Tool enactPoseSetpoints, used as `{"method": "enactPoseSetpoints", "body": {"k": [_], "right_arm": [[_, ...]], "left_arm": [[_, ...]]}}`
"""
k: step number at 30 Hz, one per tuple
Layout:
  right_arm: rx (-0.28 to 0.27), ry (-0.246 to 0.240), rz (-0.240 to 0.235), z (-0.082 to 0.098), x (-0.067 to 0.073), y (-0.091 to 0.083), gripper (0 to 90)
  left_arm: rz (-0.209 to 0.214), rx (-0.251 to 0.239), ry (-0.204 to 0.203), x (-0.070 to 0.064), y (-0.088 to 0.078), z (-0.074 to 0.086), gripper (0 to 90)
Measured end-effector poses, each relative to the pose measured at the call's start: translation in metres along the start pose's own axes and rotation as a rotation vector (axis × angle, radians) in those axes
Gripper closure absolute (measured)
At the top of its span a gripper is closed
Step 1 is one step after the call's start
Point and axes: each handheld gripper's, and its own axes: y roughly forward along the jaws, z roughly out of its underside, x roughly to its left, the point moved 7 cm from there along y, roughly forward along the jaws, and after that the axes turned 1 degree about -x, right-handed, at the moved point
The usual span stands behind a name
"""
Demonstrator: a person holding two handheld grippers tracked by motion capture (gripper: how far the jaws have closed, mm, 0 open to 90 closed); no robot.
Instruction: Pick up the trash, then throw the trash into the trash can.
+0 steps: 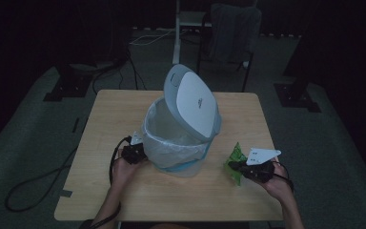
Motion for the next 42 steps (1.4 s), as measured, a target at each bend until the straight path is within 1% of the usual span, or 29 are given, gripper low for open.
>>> {"method": "enactPoseSetpoints", "body": {"k": [5, 14, 18, 29, 33, 35, 36, 42], "right_arm": [[-0.002, -0.006, -0.004, -0.002, 0.001, 0.0, 88.1], [-0.01, -0.032, -0.031, -0.008, 0.012, -0.002, 88.1], [-0.011, -0.052, -0.037, -0.011, 0.016, -0.004, 88.1], [-0.021, -0.105, -0.074, -0.022, 0.029, -0.007, 88.1], [-0.058, -0.109, -0.111, -0.029, 0.034, -0.012, 88.1], [-0.064, -0.111, -0.117, -0.031, 0.034, -0.013, 88.1], [-0.077, -0.117, -0.128, -0.035, 0.037, -0.017, 88.1], [-0.097, -0.151, -0.147, -0.045, 0.043, -0.027, 88.1]], "left_arm": [[0.001, -0.002, -0.001, 0.0, 0.0, 0.0, 90.0], [0.002, -0.002, -0.001, 0.0, 0.0, 0.0, 90.0], [0.0, -0.002, 0.0, 0.0, 0.0, 0.0, 90.0], [-0.001, -0.001, 0.001, 0.0, 0.0, 0.0, 90.0], [0.0, -0.003, -0.001, 0.0, 0.0, 0.0, 90.0], [0.001, -0.002, 0.0, 0.0, 0.0, 0.0, 90.0], [0.001, -0.002, 0.0, 0.0, 0.0, 0.0, 90.0], [-0.001, -0.002, -0.001, 0.0, 0.0, 0.0, 90.0]]}}
